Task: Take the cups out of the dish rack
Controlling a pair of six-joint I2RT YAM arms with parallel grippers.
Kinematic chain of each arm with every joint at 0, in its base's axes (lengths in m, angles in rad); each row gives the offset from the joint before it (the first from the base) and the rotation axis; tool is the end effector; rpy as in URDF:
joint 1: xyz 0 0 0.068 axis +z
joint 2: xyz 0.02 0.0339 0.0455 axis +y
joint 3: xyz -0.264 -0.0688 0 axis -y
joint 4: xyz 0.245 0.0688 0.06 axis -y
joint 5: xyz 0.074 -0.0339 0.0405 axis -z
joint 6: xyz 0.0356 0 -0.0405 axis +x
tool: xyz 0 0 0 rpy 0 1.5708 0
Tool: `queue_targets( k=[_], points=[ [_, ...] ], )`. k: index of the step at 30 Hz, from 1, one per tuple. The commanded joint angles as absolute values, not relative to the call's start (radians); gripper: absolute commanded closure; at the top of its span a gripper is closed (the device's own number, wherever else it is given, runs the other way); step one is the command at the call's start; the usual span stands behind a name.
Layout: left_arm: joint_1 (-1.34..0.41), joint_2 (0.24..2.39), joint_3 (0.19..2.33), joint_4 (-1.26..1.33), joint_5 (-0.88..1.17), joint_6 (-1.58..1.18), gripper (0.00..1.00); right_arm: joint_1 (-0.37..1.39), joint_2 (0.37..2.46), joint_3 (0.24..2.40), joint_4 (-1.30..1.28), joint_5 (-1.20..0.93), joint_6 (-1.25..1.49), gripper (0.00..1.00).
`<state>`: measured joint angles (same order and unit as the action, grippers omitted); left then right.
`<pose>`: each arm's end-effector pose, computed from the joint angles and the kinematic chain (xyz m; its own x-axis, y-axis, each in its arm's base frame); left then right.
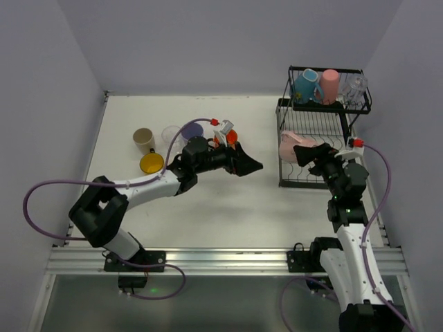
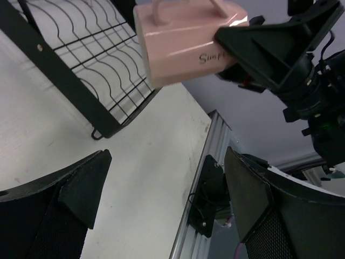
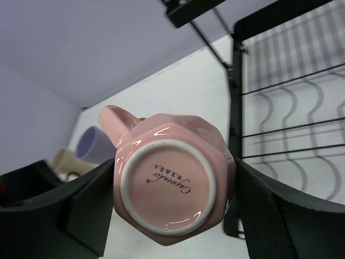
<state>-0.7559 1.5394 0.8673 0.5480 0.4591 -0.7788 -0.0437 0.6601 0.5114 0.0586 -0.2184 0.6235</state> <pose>0.2409 -0.2487 0.2587 -0.7208 -0.1859 -0.6678 0.6021 0.3092 -0.7361 0.1711 0.0002 0.2886 -0.1740 0.5782 -0.7972 -0.0879 0.7972 0.5973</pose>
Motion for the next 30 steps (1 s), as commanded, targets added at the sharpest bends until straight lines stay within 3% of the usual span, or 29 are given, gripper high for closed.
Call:
queue_targets(
  k=[1,5,14,17,19,20,21,24,26,28,30],
  points=[
    [-0.762,1.571,0.936,0.705,0.503,-0.847,0.06,-0.034,0.624,0.457,0.322,-0.504,0.848,0.52],
    [-0.764,1.597,0.930,0.793,0.534,-0.902,0.09,-0.011,0.661,0.411,0.516,-0.632,1.026,0.52],
    [-0.772,1.598,0.907,0.840,0.548,-0.942,0.19,0.104,0.805,0.348,0.783,-0.663,1.172,0.51],
    [-0.773,1.591,0.894,0.868,0.551,-0.950,0.38,0.159,0.860,0.334,0.856,-0.638,1.198,0.51],
    [-0.773,1.571,0.887,0.874,0.546,-0.946,0.56,0.192,0.882,0.324,0.880,-0.606,1.207,0.50],
    [-0.773,1.560,0.871,0.876,0.532,-0.939,0.66,0.202,0.900,0.321,0.905,-0.598,1.216,0.49],
    [-0.773,1.545,0.864,0.874,0.522,-0.933,0.82,0.219,0.910,0.316,0.916,-0.585,1.219,0.48],
    [-0.773,1.476,0.838,0.804,0.461,-0.869,1.00,0.238,0.939,0.311,0.930,-0.580,1.229,0.33],
    [-0.773,1.407,0.839,0.682,0.392,-0.786,1.00,0.244,0.948,0.307,0.922,-0.584,1.224,0.14],
    [-0.773,1.329,0.870,0.456,0.321,-0.709,1.00,0.247,0.945,0.311,0.875,-0.603,1.206,0.01],
    [-0.773,1.281,0.908,0.289,0.188,-0.587,1.00,0.249,0.927,0.313,0.774,-0.617,1.142,0.01]
  ],
)
